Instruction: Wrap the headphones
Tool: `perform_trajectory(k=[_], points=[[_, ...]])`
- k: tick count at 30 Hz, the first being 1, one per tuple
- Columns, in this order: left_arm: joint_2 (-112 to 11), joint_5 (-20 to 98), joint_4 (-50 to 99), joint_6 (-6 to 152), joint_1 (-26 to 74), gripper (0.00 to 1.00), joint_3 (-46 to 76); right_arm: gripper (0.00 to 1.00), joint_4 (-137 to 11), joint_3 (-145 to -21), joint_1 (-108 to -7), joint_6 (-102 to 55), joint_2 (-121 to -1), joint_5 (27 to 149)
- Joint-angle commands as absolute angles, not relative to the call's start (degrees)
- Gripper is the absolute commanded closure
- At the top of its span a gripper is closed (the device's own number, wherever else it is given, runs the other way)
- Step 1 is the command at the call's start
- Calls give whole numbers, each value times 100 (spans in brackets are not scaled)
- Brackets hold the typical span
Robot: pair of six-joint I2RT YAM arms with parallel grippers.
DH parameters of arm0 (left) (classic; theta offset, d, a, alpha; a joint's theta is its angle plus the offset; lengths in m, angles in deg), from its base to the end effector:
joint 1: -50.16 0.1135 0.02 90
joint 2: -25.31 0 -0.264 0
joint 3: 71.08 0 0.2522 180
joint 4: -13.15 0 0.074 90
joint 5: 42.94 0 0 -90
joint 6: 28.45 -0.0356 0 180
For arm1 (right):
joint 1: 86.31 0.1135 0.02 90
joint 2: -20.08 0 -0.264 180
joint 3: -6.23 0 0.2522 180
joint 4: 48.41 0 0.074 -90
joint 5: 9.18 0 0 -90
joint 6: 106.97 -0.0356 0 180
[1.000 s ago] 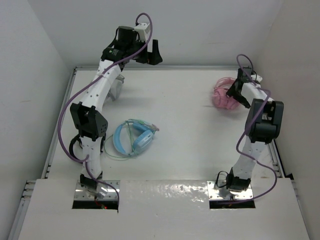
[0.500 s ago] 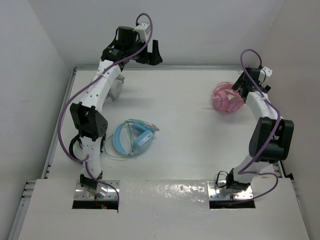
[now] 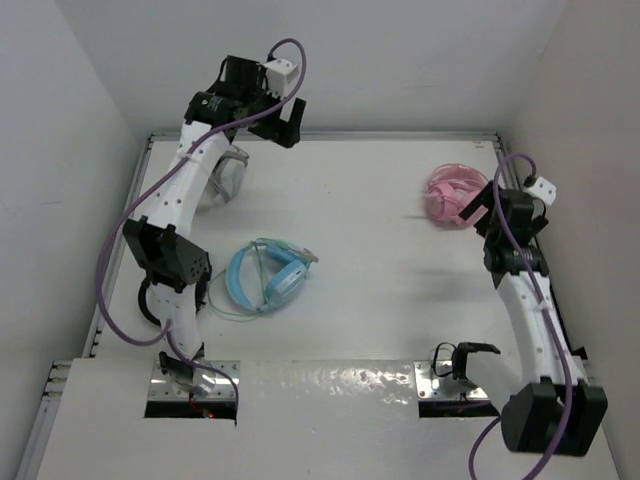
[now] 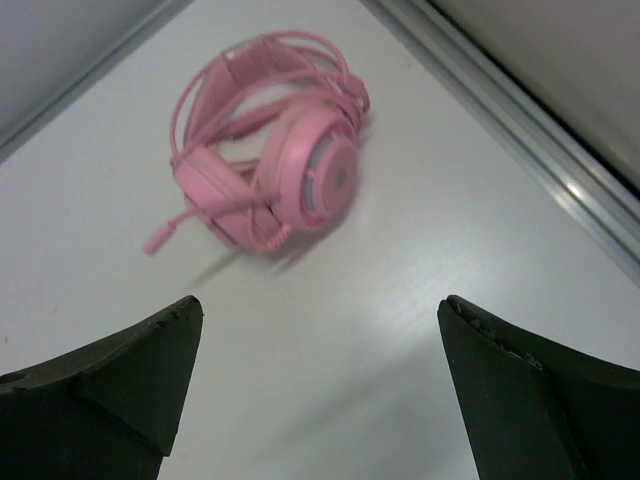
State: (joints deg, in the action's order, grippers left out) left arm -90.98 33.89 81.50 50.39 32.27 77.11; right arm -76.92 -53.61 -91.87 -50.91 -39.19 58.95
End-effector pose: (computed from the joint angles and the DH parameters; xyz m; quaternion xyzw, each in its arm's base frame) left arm 0.4148 -0.1424 0.4189 0.2724 0.8456 -0.1285 0.4407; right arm 0.2295 -0.0357 0.2928 0.3763 0.7588 -0.0335 0.5305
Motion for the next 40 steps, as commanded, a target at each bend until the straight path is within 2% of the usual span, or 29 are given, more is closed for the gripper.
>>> perform_trajectory(k=[1,6,12,17,23,28,35,40], points=[[-8325,4178,8756,4441,3276,0,6975,1,-8431,-4744,-9194,-5529,-3129,6147],[-6490,4635,7634,4265,3267,0,3961,1,-8547,-4182,-9185,-5486,-2203,6368],[-4828,5215,7044,4300,3267,0,1917,1,-8520,-4022,-9193,-5380,-1693,6438],[-3763,5479,5894,4616,3267,0,616,1,-8643,-3952,-9185,-5213,-1534,6587],[-3271,5559,5312,5205,3267,0,-9,1,-8828,-3785,-9185,-5090,-1499,6553],[-3314,5699,5161,5521,3267,0,-28,1,-8836,-3899,-9185,-4993,-1656,6579],[-3375,5480,5416,5346,3267,0,51,1,-8994,-4136,-9193,-4879,-2087,6588],[-3489,5287,4978,5109,3267,0,42,1,-9047,-4110,-9193,-5046,-2097,6395]])
